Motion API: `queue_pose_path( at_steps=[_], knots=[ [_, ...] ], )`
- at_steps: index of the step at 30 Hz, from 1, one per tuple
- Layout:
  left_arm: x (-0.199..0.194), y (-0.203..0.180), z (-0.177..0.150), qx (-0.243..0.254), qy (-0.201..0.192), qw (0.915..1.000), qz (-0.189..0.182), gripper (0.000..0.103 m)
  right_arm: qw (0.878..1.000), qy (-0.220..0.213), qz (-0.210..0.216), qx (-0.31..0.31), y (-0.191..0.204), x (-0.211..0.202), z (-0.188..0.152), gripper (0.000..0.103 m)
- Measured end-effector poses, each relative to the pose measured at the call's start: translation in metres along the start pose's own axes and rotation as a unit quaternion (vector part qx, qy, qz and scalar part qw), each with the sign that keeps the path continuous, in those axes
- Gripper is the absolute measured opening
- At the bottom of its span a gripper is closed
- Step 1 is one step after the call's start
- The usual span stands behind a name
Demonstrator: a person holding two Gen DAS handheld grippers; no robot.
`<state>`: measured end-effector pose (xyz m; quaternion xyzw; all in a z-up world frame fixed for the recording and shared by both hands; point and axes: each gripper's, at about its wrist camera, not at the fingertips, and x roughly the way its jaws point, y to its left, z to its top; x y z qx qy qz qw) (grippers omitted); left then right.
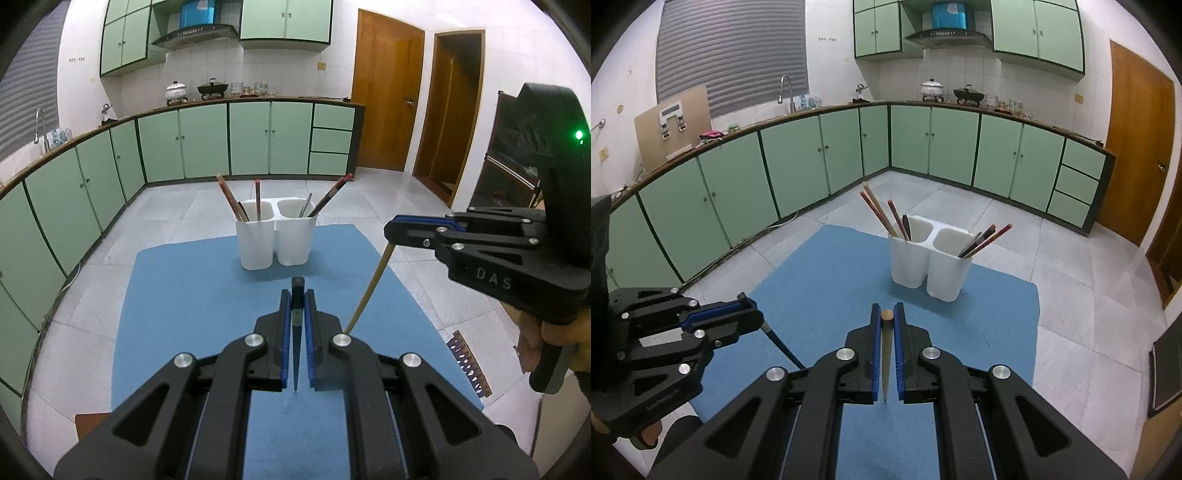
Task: Organize utensils
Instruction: 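Carry both chopsticks to the white holder and open both tools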
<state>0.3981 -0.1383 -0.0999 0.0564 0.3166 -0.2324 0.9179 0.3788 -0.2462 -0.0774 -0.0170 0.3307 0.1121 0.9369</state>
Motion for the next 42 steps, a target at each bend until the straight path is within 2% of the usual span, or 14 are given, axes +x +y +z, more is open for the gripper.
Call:
queue_pose_path(
  at_steps=[6, 14, 18, 23, 31, 38, 42],
  knots=[
    [-0.009, 0.004, 0.013, -0.001, -0.007, 0.9999, -0.009, 0.006, 1.0, -0.009, -0.007, -0.006, -0.001, -0.018, 0.013, 0.006],
    [-0.042, 0.015, 0.061, 0.016, -0.068, 0.9975, 0.0, 0.006, 0.999, -0.039, -0.018, -0.01, -0.005, -0.049, 0.045, 0.007],
    [-0.049, 0.018, 0.086, 0.009, -0.092, 0.9957, -0.009, 0.006, 0.998, -0.051, -0.023, -0.016, -0.004, -0.057, 0.063, 0.006],
    [-0.049, 0.011, 0.12, 0.02, -0.122, 0.9923, -0.003, 0.006, 0.997, -0.062, -0.029, -0.018, -0.006, -0.061, 0.095, 0.006],
    [-0.028, 0.005, 0.171, 0.019, -0.15, 0.9885, 0.01, 0.006, 0.997, -0.073, -0.034, -0.016, -0.02, -0.052, 0.135, 0.006],
    [0.005, 0.008, 0.211, 0.004, -0.166, 0.9861, 0.01, 0.006, 0.997, -0.07, -0.04, -0.002, -0.036, -0.022, 0.167, 0.006],
    [0.025, 0.009, 0.224, 0.002, -0.177, 0.984, 0.015, 0.006, 0.997, -0.069, -0.044, 0.015, -0.052, 0.0, 0.178, 0.006]
  ],
)
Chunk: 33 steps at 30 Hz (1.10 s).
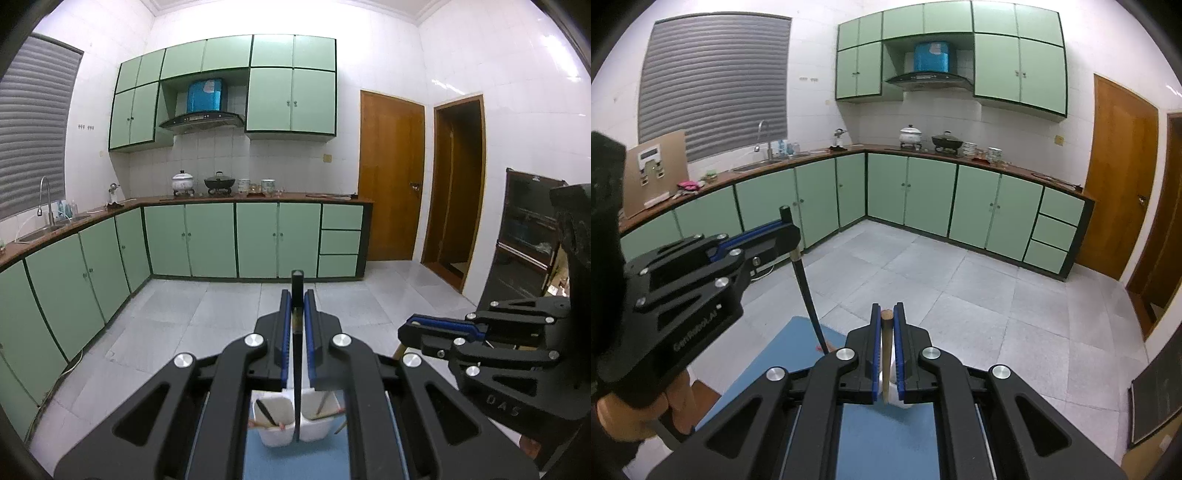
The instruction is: Organize utensils
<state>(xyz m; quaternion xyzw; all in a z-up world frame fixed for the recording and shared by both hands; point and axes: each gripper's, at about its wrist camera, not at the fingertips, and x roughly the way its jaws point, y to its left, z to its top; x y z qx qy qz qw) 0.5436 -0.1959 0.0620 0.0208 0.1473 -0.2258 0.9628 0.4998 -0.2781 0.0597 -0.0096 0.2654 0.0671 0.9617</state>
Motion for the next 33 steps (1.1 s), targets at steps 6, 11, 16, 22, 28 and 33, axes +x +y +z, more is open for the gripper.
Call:
queue_pose_path(
  at_steps=[6, 11, 16, 22, 28, 33],
  knots=[
    [0.047, 0.011, -0.009, -0.024, -0.004, 0.9997, 0.006, 0.006, 1.0, 0.007, -0.013, 0.021, -0.023, 0.042, 0.005, 0.006],
    [0.089, 0.024, -0.022, -0.021, 0.007, 0.9996, 0.019, 0.006, 0.999, 0.018, -0.021, 0.034, -0.04, 0.083, 0.003, 0.006],
    [0.119, 0.033, -0.043, -0.014, 0.024, 0.9994, 0.023, 0.006, 0.998, 0.042, -0.022, 0.047, -0.052, 0.128, -0.017, 0.006],
    [0.139, 0.044, -0.082, -0.025, 0.064, 0.9975, 0.018, 0.007, 0.996, 0.075, -0.014, 0.055, -0.057, 0.16, -0.045, 0.007],
    [0.128, 0.055, -0.085, -0.029, 0.068, 0.997, 0.021, 0.031, 0.995, 0.069, -0.016, 0.07, -0.059, 0.15, -0.048, 0.016],
    [0.11, 0.062, -0.075, -0.031, 0.065, 0.997, 0.027, 0.037, 0.996, 0.058, -0.015, 0.069, -0.057, 0.129, -0.044, 0.016]
  ],
)
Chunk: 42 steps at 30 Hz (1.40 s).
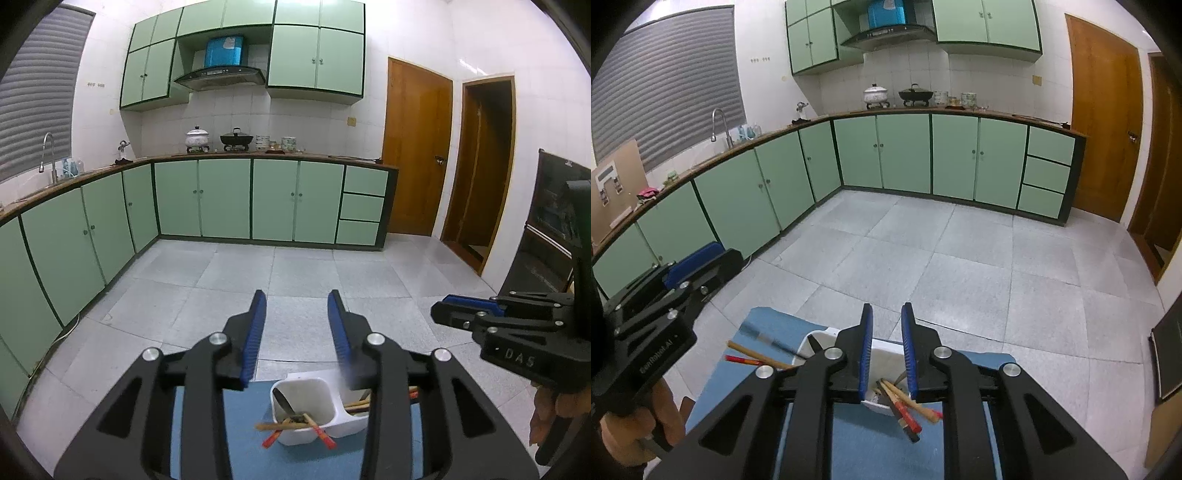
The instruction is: Organize utensils
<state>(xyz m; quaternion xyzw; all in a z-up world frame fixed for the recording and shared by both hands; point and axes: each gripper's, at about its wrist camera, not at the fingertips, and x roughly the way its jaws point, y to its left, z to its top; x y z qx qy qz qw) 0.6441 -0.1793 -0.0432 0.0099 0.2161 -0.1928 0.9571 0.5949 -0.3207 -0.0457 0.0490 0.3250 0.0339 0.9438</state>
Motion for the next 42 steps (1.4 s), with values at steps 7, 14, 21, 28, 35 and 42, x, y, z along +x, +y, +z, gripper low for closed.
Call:
queue_pose_path(
  at_steps=[7, 14, 21, 28, 35, 42],
  knots=[
    [-0.049, 0.007, -0.014, -0.019, 0.001, 0.9996, 0.022, 0.063, 0.999, -0.037, -0.001, 0.024, 0.006, -0.046, -0.022, 0.037],
    [-0.143, 0.01, -0.054, 0.007, 0.0, 0.9987, 0.05, 0.088, 0.993, -0.109, -0.043, 0.006, 0.034, -0.134, -0.094, 0.083],
    [-0.268, 0.002, -0.119, 0.0, -0.008, 0.9975, 0.07, 0.098, 0.986, -0.154, -0.065, 0.003, 0.065, -0.229, -0.192, 0.097],
    [-0.379, -0.023, -0.197, -0.014, 0.018, 0.9959, 0.088, 0.098, 0.988, -0.139, -0.06, 0.018, 0.105, -0.321, -0.295, 0.097],
    [-0.474, -0.046, -0.258, -0.026, 0.05, 0.9916, 0.117, 0.098, 0.991, -0.102, -0.075, 0.039, 0.141, -0.389, -0.363, 0.097],
    [-0.566, -0.064, -0.266, -0.027, 0.01, 0.9918, 0.124, 0.098, 0.988, -0.133, -0.072, 0.013, 0.169, -0.452, -0.391, 0.097]
  ],
)
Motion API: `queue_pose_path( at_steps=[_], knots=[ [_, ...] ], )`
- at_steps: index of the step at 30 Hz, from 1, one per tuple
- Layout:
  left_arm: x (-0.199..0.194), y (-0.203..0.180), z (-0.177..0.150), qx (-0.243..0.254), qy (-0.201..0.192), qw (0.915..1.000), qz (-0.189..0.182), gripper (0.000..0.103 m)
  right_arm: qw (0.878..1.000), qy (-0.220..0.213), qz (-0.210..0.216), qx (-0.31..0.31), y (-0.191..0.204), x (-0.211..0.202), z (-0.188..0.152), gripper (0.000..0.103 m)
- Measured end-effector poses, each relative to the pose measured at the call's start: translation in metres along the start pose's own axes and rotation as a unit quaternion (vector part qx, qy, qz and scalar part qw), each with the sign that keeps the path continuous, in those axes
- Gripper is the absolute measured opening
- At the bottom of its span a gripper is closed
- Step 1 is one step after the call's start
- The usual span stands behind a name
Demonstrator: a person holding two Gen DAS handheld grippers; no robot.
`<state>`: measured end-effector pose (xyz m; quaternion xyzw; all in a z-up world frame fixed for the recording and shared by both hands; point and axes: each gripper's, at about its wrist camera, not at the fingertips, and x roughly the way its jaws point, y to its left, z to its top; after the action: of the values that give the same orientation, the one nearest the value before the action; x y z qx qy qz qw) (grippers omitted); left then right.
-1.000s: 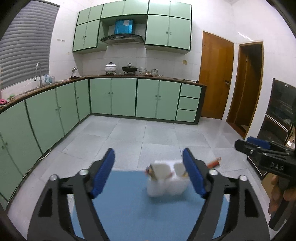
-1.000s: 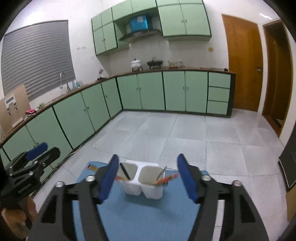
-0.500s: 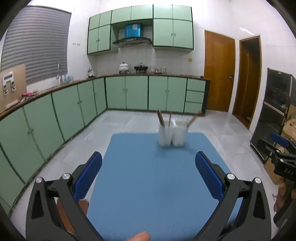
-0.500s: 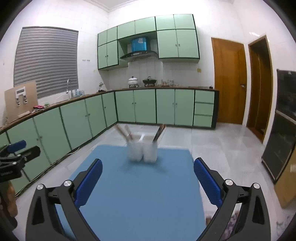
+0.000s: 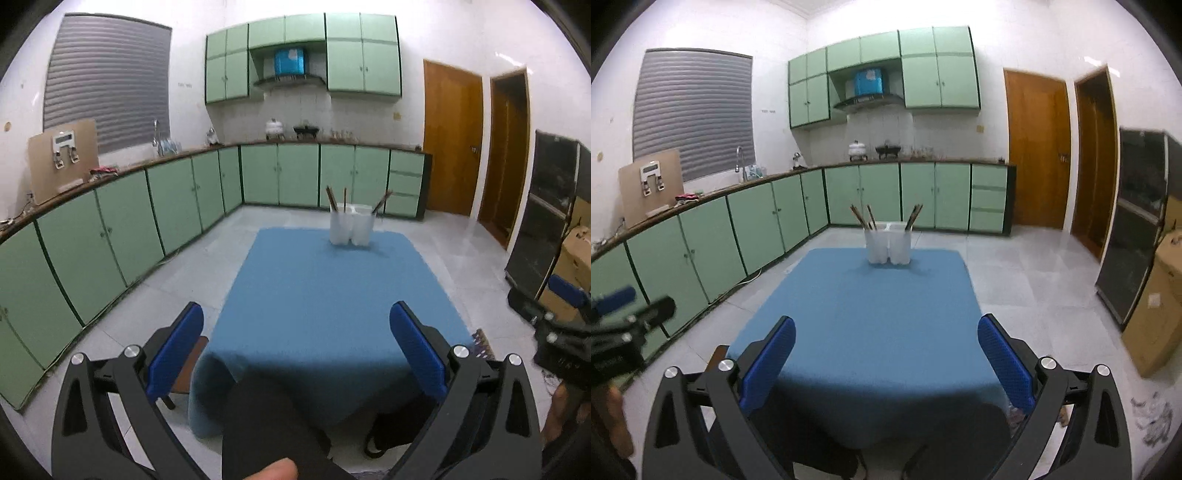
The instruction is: Organize utensils
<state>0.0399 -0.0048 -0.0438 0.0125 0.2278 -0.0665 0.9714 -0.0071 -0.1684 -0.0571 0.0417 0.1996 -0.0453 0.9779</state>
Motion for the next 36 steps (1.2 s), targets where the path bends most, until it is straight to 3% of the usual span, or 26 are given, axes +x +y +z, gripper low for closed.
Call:
queue_pose_path(
  at_steps=[2, 7, 11, 13, 20, 24, 36],
  knots=[
    [-0.022, 0.001, -0.001, -0.01, -0.012, 0.9998, -0.014, 0.098, 1.0, -0.018, 0.005, -0.004, 0.005, -0.02, 0.001, 0.097],
    [-0.065, -0.008, -0.005, 0.014, -0.051, 0.9983, 0.026, 0.098, 0.999, -0.048, 0.015, -0.002, 0.012, -0.052, 0.008, 0.097],
    [-0.088, -0.008, -0.008, 0.001, -0.063, 0.9979, 0.014, 0.098, 0.998, -0.068, 0.016, -0.003, 0.012, -0.068, 0.015, 0.097],
    [-0.094, -0.008, -0.011, -0.002, -0.069, 0.9973, 0.025, 0.098, 0.997, -0.072, 0.018, -0.001, 0.012, -0.074, 0.013, 0.097],
    [-0.097, 0.003, -0.004, -0.031, -0.071, 0.9966, 0.028, 0.098, 0.997, -0.071, 0.007, 0.006, 0.008, -0.081, 0.012, 0.097],
    [-0.098, 0.001, -0.002, -0.027, -0.079, 0.9956, 0.042, 0.098, 0.997, -0.072, 0.005, 0.015, 0.006, -0.083, 0.011, 0.097],
    [-0.091, 0.003, -0.003, -0.032, -0.068, 0.9965, 0.036, 0.098, 0.998, -0.065, 0.002, 0.01, 0.008, -0.079, 0.008, 0.097]
  ],
)
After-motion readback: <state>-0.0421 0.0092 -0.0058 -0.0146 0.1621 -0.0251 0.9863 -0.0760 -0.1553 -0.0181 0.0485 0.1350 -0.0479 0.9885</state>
